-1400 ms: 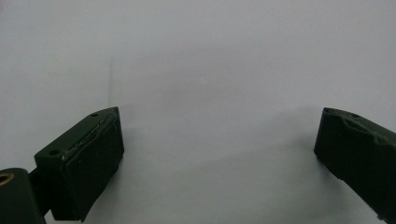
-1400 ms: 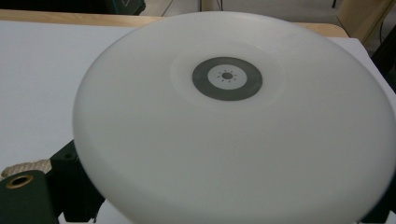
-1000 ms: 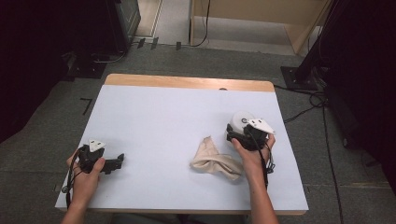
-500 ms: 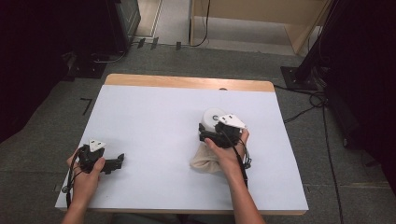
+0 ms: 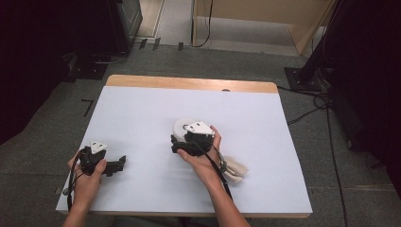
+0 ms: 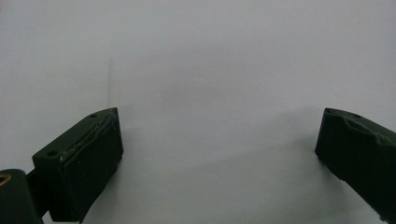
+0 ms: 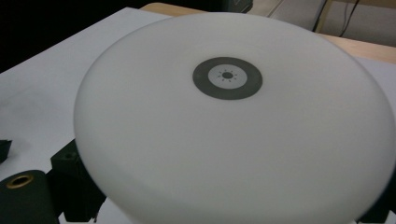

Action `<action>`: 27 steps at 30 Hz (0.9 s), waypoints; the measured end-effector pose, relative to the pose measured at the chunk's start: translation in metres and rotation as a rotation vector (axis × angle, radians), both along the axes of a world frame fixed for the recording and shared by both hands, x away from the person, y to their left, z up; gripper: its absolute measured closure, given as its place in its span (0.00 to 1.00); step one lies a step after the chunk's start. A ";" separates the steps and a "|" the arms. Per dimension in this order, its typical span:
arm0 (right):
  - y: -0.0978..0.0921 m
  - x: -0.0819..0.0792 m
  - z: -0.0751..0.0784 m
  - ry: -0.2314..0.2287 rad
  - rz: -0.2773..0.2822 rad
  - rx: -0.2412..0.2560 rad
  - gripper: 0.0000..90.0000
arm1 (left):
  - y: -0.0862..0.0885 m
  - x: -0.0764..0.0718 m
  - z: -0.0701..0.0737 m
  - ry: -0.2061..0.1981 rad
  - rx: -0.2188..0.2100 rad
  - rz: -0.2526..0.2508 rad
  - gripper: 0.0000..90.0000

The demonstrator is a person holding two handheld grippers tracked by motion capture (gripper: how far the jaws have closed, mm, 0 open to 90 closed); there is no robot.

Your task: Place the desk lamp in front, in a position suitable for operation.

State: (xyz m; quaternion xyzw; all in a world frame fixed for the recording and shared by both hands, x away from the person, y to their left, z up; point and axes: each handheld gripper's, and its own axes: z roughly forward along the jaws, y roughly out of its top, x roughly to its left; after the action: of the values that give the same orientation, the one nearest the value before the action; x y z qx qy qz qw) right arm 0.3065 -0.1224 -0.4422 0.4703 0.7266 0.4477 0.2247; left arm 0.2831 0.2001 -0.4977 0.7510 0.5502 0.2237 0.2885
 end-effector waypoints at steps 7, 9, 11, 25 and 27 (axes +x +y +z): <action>0.027 -0.006 -0.009 -0.012 0.076 -0.016 0.09 | 0.000 0.000 0.000 0.000 0.000 0.000 0.00; 0.029 -0.006 -0.011 -0.009 0.081 -0.017 0.09 | 0.000 0.000 0.000 0.002 0.002 -0.001 0.00; 0.034 -0.008 -0.015 -0.014 0.087 -0.026 0.09 | 0.000 0.000 0.000 0.001 0.002 -0.002 0.00; 0.031 -0.017 -0.007 -0.045 0.148 -0.015 0.00 | 0.000 0.000 0.000 0.002 0.000 -0.001 0.00; 0.028 -0.019 -0.004 -0.046 0.154 -0.012 0.00 | 0.000 0.000 0.000 0.002 0.000 -0.001 0.00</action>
State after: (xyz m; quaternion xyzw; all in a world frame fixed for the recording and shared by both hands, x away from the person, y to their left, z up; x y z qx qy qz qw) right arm 0.2874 -0.0945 -0.4459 0.4013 0.7579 0.4701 0.2090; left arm 0.2833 0.2000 -0.4977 0.7515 0.5501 0.2229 0.2881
